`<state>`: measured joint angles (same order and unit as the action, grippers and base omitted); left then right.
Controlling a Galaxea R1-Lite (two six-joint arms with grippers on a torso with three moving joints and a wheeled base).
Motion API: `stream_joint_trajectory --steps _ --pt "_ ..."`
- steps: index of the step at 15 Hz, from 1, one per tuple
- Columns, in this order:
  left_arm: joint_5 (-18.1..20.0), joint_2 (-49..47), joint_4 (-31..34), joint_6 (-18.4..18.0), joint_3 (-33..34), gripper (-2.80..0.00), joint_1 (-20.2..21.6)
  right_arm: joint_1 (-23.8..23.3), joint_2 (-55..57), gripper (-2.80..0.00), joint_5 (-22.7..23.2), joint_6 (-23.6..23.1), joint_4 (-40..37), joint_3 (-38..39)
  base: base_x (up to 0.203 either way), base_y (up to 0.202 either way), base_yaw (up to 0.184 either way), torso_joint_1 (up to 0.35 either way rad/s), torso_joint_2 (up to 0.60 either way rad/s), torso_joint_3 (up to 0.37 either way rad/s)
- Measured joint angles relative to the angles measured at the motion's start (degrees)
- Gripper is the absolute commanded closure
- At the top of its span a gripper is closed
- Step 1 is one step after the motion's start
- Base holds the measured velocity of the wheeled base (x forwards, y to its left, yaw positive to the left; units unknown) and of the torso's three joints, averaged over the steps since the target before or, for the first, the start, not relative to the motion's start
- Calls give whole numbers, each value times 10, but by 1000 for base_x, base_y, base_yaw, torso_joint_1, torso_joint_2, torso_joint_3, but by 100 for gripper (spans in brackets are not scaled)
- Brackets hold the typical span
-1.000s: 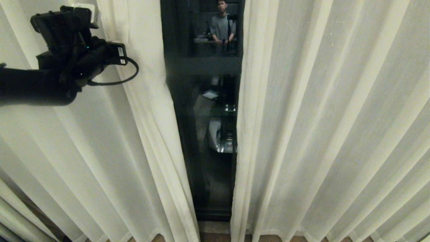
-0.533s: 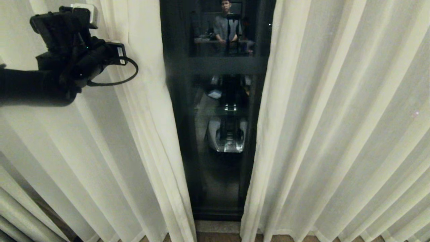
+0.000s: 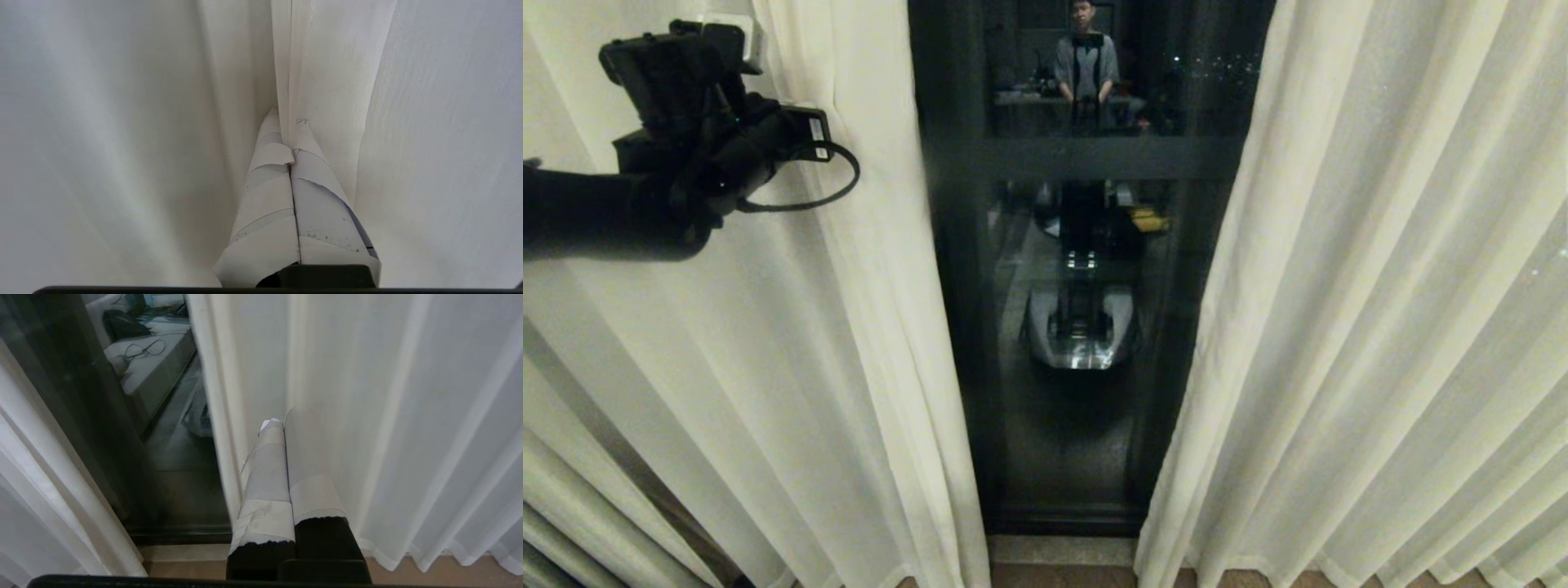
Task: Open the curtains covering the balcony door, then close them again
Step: Pull the inner curtains open on both sides
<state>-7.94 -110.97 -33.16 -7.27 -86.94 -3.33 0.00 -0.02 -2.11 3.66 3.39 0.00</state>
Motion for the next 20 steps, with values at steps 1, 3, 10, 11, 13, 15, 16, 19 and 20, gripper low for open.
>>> stream_joint_trajectory --steps 1,3,10,11,13,15,16,19,20 --pt "0 0 0 0 1 0 0 0 0 0 0 0 0 0 0 187 -5 2 2 2" --pt "0 0 0 0 1 0 0 0 0 0 0 0 0 0 0 189 -3 1 2 1" --pt "-1 -1 1 0 1 0 0 0 0 0 0 0 0 0 0 187 -3 2 3 1" --pt "-1 -1 1 0 1 0 0 0 0 0 0 0 0 0 0 183 -1 7 6 -1" --pt "-1 -1 1 0 1 0 0 0 0 0 0 0 0 0 0 185 -4 1 2 4" --pt "-1 -1 0 0 2 0 0 0 0 0 0 0 0 0 0 188 -2 2 0 2" --pt "-1 -1 0 0 2 0 0 0 0 0 0 0 0 0 0 158 1 6 0 -1" --pt "-1 -1 1 0 2 0 1 0 0 0 0 0 0 0 0 33 0 2 2 1" --pt "-1 0 1 4 2 0 0 0 0 0 0 0 0 0 0 0 0 0 0 0"
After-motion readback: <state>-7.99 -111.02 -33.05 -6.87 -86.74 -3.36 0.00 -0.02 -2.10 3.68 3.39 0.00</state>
